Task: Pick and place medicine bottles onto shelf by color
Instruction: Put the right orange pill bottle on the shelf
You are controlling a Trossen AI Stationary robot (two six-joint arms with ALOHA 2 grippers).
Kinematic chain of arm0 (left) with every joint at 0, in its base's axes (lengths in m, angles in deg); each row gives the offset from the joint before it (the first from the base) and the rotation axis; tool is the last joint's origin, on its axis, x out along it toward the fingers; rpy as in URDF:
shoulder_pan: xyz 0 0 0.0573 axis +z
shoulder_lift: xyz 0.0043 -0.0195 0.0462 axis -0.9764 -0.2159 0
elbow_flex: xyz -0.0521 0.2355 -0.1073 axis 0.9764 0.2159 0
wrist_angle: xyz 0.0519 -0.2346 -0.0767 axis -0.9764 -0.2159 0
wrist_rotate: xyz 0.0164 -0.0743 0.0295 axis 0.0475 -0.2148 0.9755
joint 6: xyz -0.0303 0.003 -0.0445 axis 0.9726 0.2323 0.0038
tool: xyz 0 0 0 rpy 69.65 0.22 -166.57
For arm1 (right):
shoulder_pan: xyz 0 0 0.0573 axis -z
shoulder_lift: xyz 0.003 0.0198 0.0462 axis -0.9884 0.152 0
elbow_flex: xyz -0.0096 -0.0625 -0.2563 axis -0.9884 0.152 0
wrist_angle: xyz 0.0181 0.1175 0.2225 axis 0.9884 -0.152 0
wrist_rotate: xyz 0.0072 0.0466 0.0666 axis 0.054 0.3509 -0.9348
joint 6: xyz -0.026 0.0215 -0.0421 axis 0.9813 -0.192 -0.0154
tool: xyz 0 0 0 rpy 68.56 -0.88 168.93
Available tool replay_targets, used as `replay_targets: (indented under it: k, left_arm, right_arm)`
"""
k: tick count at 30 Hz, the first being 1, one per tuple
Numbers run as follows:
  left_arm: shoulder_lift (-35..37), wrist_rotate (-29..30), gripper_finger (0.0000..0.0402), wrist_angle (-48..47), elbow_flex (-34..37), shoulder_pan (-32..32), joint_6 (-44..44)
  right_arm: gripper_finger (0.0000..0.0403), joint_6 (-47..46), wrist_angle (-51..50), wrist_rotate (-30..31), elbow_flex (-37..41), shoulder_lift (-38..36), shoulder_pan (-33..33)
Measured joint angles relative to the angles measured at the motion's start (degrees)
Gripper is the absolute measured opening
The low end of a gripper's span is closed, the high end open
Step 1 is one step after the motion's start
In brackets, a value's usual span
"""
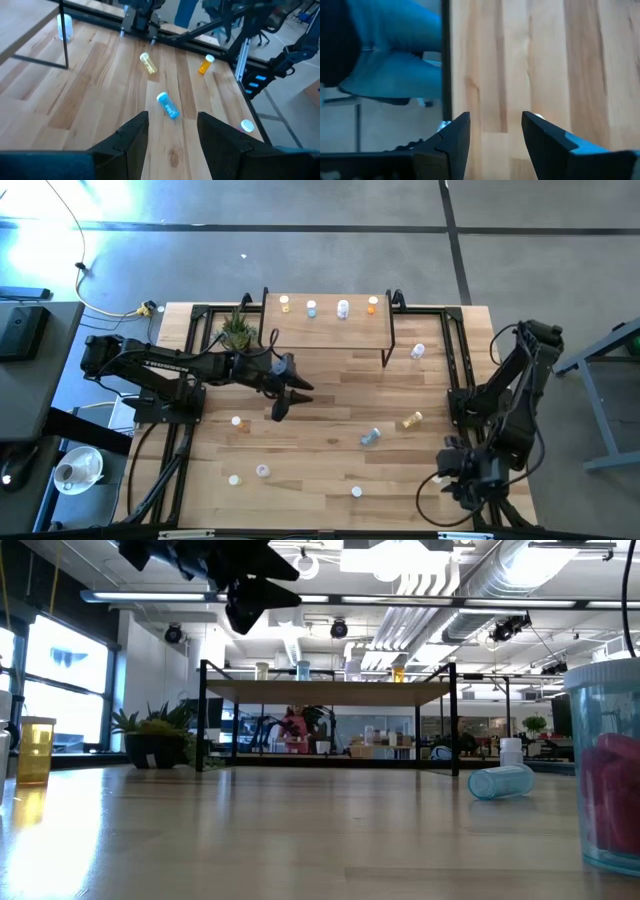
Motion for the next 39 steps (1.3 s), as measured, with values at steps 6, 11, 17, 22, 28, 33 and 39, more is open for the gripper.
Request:
replay_targets:
  k: [6,11,17,22,28,33,39]
  left_arm:
    - [0.00,0.00,0.0159,2.49,0.00,0.00,-0.02]
    - [0.00,0.00,0.0159,3.00,0.00,0.00,-0.02]
    - [0.00,0.00,0.0159,2.99,0.00,0.00,-0.02]
    - [0.00,0.00,0.0159,2.94,0.00,0.00,-0.02]
    - [0.00,0.00,0.0159,2.94,0.00,0.00,-0.04]
    - [0.00,0.00,0.0159,2.92,0.00,0.00,-0.04]
    - [0.00,0.00,0.0158,2.88,0.00,0.00,-0.04]
  right_arm:
    - [0.0169,-4.48,-1.88,0.00,0.00,3.23,-1.75]
    - [0.0169,-7.49,-2.24,0.00,0.00,6.13,-2.30]
    - [0.0169,-11.17,-3.61,-0.06,0.00,9.06,-2.30]
    - [0.0169,-11.18,-4.29,-0.03,0.00,11.34,-2.30]
    - [0.0169,-13.10,-6.32,0.00,0.00,13.97,-2.30]
    - [0.0169,-13.27,-6.36,0.15,0.00,14.55,-2.30]
    - [0.0169,-13.12,-6.24,2.90,0.00,14.55,-2.30]
